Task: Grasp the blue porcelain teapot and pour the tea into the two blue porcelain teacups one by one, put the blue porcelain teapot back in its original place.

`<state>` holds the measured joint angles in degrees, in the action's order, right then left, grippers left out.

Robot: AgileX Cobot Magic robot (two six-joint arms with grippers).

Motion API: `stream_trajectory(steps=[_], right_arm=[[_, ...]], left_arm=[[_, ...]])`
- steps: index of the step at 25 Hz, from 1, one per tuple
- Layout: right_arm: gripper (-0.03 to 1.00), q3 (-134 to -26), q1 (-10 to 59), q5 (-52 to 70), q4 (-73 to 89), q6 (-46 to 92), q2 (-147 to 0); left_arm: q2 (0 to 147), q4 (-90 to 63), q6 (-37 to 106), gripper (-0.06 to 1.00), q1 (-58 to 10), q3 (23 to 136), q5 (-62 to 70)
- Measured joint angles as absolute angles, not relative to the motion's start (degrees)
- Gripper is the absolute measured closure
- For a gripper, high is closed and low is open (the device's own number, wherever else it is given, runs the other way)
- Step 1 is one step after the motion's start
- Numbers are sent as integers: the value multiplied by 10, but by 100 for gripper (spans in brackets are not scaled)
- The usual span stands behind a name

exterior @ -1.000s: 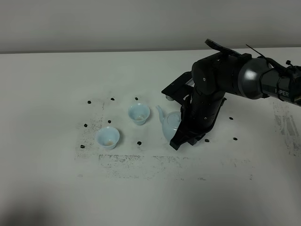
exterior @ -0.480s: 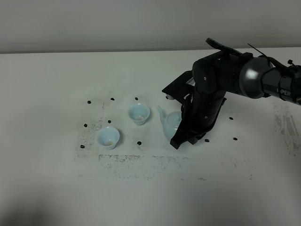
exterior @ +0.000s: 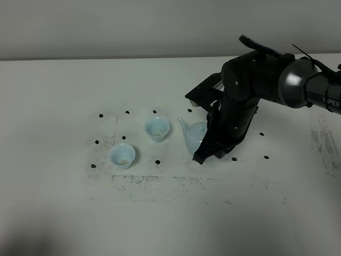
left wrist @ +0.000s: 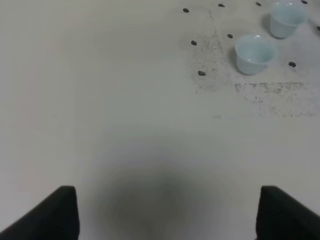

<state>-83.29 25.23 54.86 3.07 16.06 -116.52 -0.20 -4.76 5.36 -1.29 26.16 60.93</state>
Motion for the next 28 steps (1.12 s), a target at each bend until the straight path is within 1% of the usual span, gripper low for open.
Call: stream_trajectory(steps=[9, 16, 28], right_arm=[[89, -833, 252, 542, 6, 175, -1148], [89, -838, 252, 534, -4, 290, -1132], [89, -906, 252, 518, -7, 463, -1146]], left_arm=[[-2, -48, 54, 22, -13, 262, 609], [-2, -48, 54, 22, -13, 262, 609], [-2, -48, 54, 22, -13, 262, 609]])
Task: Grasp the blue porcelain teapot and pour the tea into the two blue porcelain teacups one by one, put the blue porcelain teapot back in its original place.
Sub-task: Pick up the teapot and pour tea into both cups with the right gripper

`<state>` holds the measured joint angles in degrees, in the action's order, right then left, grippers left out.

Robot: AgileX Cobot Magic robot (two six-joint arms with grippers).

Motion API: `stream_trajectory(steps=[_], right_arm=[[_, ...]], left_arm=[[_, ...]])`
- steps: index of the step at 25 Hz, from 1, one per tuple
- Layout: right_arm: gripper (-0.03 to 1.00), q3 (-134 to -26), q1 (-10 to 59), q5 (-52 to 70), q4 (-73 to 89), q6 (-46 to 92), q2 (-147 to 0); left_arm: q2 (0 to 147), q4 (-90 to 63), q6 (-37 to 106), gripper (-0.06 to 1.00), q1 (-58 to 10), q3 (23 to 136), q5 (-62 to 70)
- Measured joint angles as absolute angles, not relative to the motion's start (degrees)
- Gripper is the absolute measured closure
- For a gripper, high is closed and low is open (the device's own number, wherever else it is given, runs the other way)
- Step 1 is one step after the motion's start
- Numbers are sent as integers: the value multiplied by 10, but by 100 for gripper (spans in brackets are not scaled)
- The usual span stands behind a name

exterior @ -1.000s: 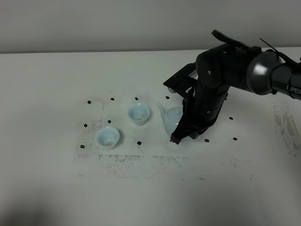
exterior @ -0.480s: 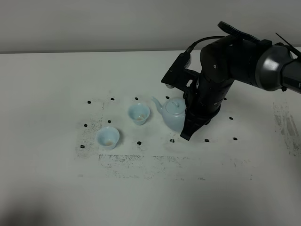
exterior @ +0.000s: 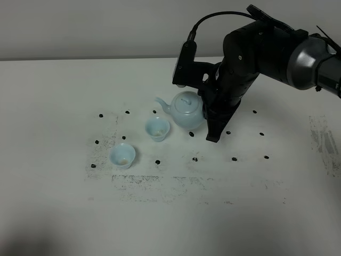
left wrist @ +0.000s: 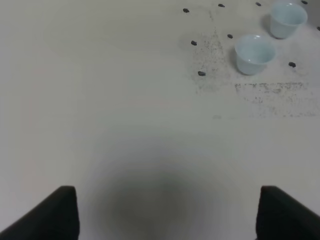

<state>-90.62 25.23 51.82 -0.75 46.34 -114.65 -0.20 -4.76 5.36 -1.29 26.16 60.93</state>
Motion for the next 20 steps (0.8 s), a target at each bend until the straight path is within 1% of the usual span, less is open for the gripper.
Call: stream_trajectory(steps=[8, 20], right_arm=[[89, -906, 252, 504, -52, 517, -1167], [89, -912, 251, 447, -115, 526, -1195]], left_arm=[[-2, -48, 54, 22, -13, 262, 609], [-2, -48, 54, 22, -13, 262, 609]])
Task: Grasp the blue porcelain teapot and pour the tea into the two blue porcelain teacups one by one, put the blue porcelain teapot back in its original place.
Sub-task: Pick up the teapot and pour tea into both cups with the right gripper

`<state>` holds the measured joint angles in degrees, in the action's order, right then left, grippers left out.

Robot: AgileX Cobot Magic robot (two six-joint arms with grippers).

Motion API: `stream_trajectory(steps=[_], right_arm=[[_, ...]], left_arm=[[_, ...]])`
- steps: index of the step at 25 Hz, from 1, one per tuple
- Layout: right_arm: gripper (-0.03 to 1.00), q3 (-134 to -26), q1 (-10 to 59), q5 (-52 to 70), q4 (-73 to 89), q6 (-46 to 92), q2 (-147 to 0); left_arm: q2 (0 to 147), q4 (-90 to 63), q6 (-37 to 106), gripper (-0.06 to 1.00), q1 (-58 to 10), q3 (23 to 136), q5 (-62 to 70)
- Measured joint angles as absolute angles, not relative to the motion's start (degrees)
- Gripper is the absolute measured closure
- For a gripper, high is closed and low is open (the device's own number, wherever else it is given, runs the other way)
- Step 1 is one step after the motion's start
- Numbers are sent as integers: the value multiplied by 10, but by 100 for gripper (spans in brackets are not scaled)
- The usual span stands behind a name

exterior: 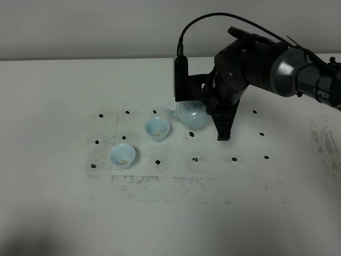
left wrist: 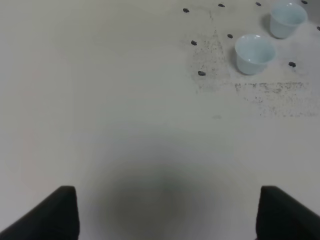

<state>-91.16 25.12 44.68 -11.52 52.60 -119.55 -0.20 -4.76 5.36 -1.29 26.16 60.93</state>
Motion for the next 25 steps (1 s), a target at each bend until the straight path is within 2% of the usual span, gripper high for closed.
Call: stream_trajectory(steps=[25], right_arm=[[89, -912, 256, 413, -191, 545, -1203]], left_arm=[[-2, -48, 54, 22, -13, 262, 609]])
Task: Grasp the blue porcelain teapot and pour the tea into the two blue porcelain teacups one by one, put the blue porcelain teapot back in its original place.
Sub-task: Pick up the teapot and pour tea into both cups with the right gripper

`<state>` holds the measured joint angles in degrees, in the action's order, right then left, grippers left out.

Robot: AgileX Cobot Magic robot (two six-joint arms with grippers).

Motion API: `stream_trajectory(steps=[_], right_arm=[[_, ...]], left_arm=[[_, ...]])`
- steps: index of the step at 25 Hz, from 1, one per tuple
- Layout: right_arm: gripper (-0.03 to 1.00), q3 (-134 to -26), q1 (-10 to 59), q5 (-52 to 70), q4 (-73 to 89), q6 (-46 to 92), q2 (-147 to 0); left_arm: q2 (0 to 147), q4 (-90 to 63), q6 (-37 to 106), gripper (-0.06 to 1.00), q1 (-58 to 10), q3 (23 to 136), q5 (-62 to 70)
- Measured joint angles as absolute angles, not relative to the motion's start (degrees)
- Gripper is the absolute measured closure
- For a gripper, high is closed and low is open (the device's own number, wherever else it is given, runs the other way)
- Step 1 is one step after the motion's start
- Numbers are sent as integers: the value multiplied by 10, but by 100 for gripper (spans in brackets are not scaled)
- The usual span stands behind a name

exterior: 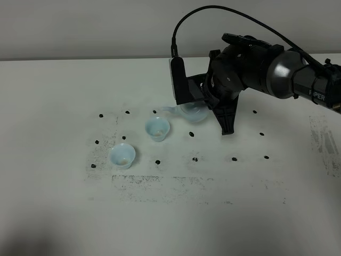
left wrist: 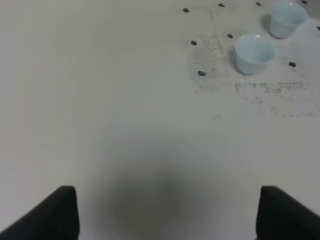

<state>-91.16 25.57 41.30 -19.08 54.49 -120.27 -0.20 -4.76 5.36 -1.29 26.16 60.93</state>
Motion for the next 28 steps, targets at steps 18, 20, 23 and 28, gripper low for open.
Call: stream_trajectory(steps=[18, 20, 23, 28], right_arm=[[89, -912, 277, 398, -261, 545, -1213], [89, -912, 279, 397, -272, 545, -1213], [89, -912, 282, 395, -287, 545, -1213], [89, -912, 284, 390, -291, 545, -1213]], left_arm=[[-2, -48, 54, 22, -13, 262, 609], [-2, -48, 54, 22, -13, 262, 609], [-2, -48, 53, 22, -13, 262, 609], [-2, -48, 53, 22, -13, 262, 609]])
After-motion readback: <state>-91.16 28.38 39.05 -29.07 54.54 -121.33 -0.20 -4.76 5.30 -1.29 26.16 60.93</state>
